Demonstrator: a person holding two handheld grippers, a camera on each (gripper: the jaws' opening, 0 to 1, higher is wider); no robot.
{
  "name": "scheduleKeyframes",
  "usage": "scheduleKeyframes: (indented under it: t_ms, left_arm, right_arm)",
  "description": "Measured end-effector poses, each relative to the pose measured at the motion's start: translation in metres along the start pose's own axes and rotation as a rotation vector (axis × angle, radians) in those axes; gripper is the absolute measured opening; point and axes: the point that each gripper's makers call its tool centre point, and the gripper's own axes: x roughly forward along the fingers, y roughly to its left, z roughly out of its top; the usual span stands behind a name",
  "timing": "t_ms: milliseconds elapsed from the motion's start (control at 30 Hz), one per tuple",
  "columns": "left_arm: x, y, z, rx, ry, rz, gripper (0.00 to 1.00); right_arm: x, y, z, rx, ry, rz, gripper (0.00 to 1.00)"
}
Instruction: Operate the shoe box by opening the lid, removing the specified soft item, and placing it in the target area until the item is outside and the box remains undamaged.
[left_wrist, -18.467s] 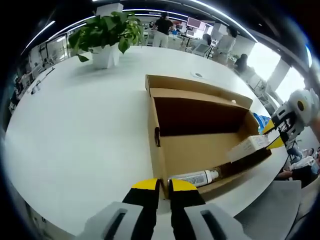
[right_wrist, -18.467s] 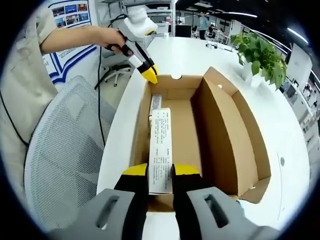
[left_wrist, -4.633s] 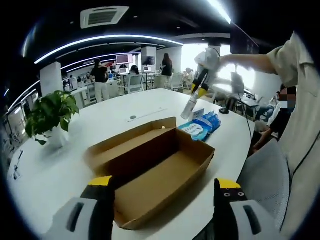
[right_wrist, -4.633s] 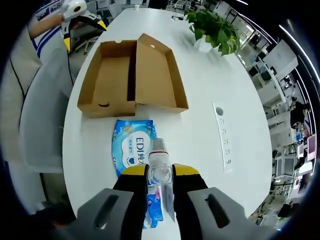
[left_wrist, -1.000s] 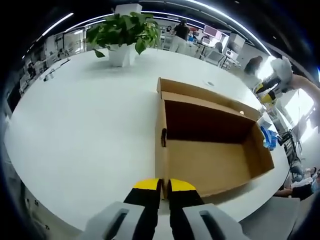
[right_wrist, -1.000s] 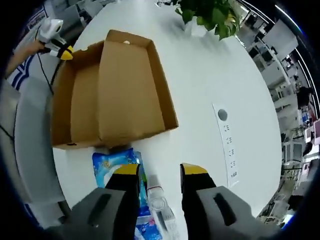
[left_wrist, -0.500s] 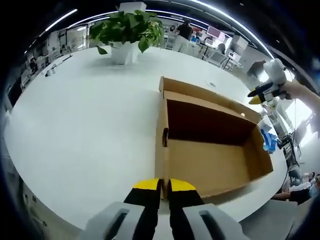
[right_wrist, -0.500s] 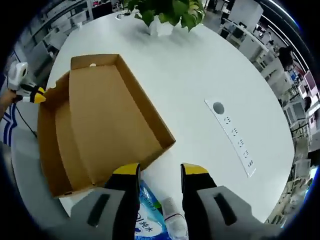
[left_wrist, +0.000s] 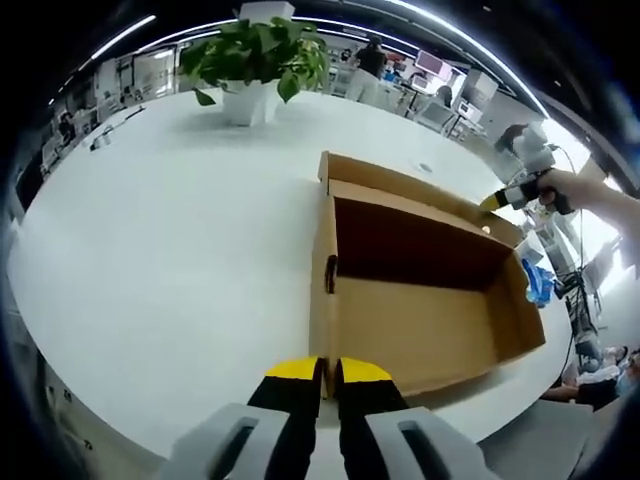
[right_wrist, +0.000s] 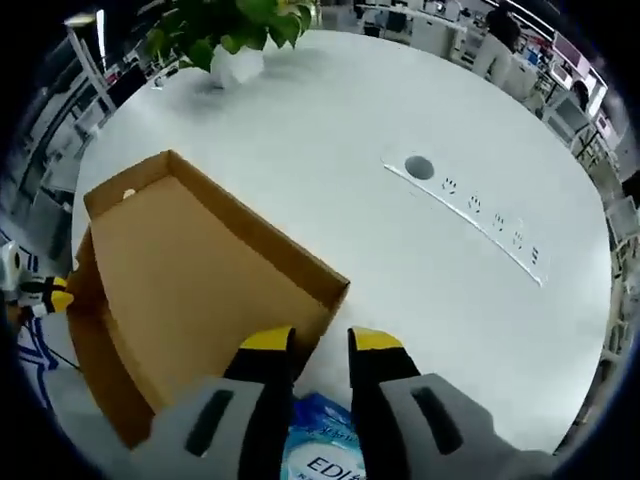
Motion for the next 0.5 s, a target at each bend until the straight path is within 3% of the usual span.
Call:
scheduleKeyframes:
  t_ms: [200,500]
  left_arm:
    - [-0.0001,-0.0004,-0.0002,-0.004,0.002,-0.005,0.05]
    - [-0.0003,-0.0011,-0.0006,-0.016,0.004,-0.017,0.05]
  right_arm:
    - [0.0039,0.0106,-0.0046,0.053,0.006,0.046,0.06]
    - [-0.0041,0.0108,-0.0023,0.028,-0.017,0.017,0.05]
